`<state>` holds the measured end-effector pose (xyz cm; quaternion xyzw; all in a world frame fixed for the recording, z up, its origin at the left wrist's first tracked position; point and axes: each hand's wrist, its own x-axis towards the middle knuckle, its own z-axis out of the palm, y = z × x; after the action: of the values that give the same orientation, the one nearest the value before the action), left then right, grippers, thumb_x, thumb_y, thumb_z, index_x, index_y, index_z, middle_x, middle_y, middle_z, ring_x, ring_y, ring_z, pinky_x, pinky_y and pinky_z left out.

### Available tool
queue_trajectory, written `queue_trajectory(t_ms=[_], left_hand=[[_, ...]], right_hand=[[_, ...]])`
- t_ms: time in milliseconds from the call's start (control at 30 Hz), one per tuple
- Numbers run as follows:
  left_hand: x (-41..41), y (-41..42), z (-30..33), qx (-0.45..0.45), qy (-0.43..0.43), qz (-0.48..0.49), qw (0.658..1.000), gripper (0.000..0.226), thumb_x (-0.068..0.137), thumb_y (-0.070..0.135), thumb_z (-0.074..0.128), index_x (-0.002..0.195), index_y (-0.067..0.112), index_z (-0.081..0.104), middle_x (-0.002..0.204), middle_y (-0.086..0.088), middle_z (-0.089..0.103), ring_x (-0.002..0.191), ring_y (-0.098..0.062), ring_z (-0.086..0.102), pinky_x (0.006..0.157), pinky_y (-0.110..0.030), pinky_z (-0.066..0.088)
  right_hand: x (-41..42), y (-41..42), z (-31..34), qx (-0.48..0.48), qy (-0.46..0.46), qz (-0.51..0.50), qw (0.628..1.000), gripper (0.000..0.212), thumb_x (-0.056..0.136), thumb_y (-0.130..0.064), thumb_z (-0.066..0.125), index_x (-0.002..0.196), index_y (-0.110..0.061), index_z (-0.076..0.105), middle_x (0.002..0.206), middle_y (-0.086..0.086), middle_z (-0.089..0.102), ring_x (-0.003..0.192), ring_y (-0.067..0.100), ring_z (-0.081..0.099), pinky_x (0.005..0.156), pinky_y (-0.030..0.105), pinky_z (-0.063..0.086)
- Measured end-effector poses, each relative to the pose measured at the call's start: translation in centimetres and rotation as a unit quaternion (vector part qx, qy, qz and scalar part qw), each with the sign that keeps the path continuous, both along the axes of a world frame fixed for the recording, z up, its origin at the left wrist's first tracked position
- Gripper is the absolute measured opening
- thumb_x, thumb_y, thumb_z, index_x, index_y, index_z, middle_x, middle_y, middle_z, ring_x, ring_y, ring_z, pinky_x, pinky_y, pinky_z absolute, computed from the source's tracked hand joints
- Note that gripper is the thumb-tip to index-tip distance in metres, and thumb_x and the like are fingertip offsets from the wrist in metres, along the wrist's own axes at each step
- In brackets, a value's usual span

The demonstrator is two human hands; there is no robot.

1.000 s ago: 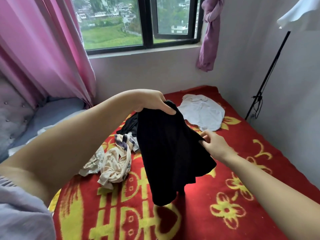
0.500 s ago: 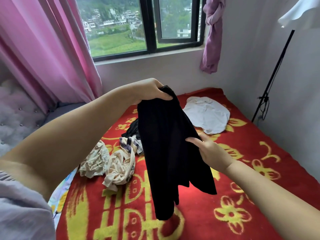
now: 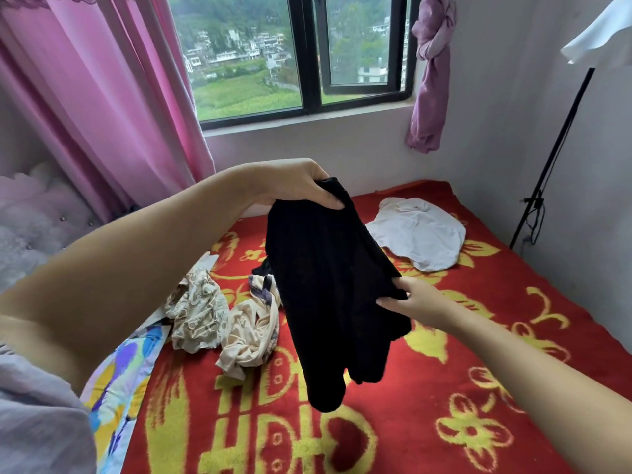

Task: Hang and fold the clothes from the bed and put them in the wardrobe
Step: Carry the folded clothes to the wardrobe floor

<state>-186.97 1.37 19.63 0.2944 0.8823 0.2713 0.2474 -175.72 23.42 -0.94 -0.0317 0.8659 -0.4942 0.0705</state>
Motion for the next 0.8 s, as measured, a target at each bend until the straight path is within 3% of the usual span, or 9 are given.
queue_trajectory(t_ms=[100, 200, 300, 400, 533, 600, 633, 733, 800], left_hand=[[-1.0, -1.5, 0.2, 0.001, -0.001, 0.018, 1.0, 0.015, 0.082, 0.033, 0.073, 0.084, 0.019, 0.075, 0.087, -0.003, 0.075, 0.079, -0.02, 0.073, 0.062, -0.025, 0.057], [-2.0, -2.5, -0.2, 0.013, 0.002, 0.04, 0.999, 0.013, 0.082, 0.034, 0.073, 0.082, 0.022, 0.076, 0.087, -0.002, 0.075, 0.08, -0.02, 0.073, 0.066, -0.028, 0.057], [-3.0, -2.9, -0.9, 0.029, 0.014, 0.062, 0.998, 0.016, 0.082, 0.035, 0.072, 0.088, 0.02, 0.075, 0.089, -0.002, 0.075, 0.082, -0.021, 0.072, 0.076, -0.035, 0.058], [-3.7, -2.6, -1.7, 0.036, 0.011, 0.067, 0.997, 0.022, 0.083, 0.035, 0.072, 0.095, 0.017, 0.074, 0.091, -0.003, 0.075, 0.084, -0.021, 0.072, 0.078, -0.035, 0.057], [-4.5, -0.7, -3.3, 0.021, -0.006, 0.041, 0.999, 0.012, 0.084, 0.034, 0.071, 0.086, 0.023, 0.076, 0.087, 0.0, 0.075, 0.078, -0.017, 0.073, 0.061, -0.023, 0.056], [-4.9, 1.2, -4.6, -0.008, 0.01, 0.021, 1.0, 0.007, 0.084, 0.034, 0.071, 0.082, 0.029, 0.075, 0.083, 0.004, 0.075, 0.073, -0.012, 0.072, 0.057, -0.019, 0.054], [-5.3, 2.5, -5.3, -0.031, 0.032, 0.003, 0.999, 0.006, 0.084, 0.035, 0.071, 0.079, 0.032, 0.075, 0.08, 0.007, 0.074, 0.069, -0.006, 0.071, 0.056, -0.015, 0.052], [-6.3, 6.8, -7.3, -0.081, 0.168, -0.042, 0.982, 0.006, 0.084, 0.036, 0.07, 0.085, 0.031, 0.074, 0.068, 0.015, 0.067, 0.059, 0.005, 0.062, 0.052, -0.007, 0.042], [-7.1, 8.8, -7.6, -0.09, 0.282, -0.055, 0.954, 0.018, 0.086, 0.036, 0.066, 0.094, 0.021, 0.072, 0.074, 0.009, 0.064, 0.073, -0.009, 0.064, 0.062, -0.019, 0.046]], right_hand=[[0.7, 1.4, 1.6, -0.084, -0.035, 0.011, 0.996, 0.019, 0.091, -0.017, 0.057, 0.089, -0.028, 0.073, 0.089, -0.01, 0.073, 0.084, 0.002, 0.068, 0.067, 0.013, 0.05], [1.0, 2.0, 2.6, -0.157, -0.018, -0.067, 0.985, 0.027, 0.094, -0.013, 0.051, 0.082, -0.025, 0.071, 0.079, -0.005, 0.072, 0.07, 0.007, 0.068, 0.058, 0.016, 0.05], [1.4, 2.1, 2.4, -0.183, 0.033, -0.122, 0.975, 0.016, 0.097, -0.023, 0.052, 0.1, -0.021, 0.068, 0.094, 0.004, 0.074, 0.083, 0.017, 0.071, 0.07, 0.027, 0.056], [2.2, 2.7, 1.9, -0.18, 0.041, -0.096, 0.978, 0.018, 0.087, -0.044, 0.063, 0.102, -0.033, 0.068, 0.1, -0.005, 0.072, 0.091, 0.011, 0.07, 0.075, 0.024, 0.055], [2.3, 6.0, 0.0, -0.067, -0.132, -0.002, 0.989, 0.021, 0.089, -0.03, 0.065, 0.103, -0.015, 0.071, 0.103, 0.007, 0.073, 0.095, 0.021, 0.07, 0.081, 0.03, 0.055], [2.2, 8.5, -1.6, -0.009, -0.178, -0.003, 0.984, 0.022, 0.09, -0.024, 0.062, 0.101, -0.007, 0.07, 0.102, 0.012, 0.072, 0.095, 0.024, 0.07, 0.086, 0.037, 0.052], [2.1, 9.7, -2.3, 0.011, -0.182, -0.022, 0.983, 0.022, 0.091, -0.023, 0.061, 0.1, -0.004, 0.069, 0.096, 0.011, 0.072, 0.09, 0.024, 0.07, 0.081, 0.037, 0.052], [1.3, 13.0, -3.4, 0.12, -0.106, -0.156, 0.975, 0.024, 0.094, -0.026, 0.057, 0.091, -0.003, 0.065, 0.076, 0.005, 0.065, 0.067, 0.022, 0.062, 0.057, 0.031, 0.038], [0.5, 14.7, -3.1, 0.202, -0.001, -0.262, 0.944, 0.024, 0.096, -0.025, 0.053, 0.084, -0.006, 0.06, 0.08, 0.012, 0.065, 0.073, 0.031, 0.057, 0.057, 0.035, 0.031]])
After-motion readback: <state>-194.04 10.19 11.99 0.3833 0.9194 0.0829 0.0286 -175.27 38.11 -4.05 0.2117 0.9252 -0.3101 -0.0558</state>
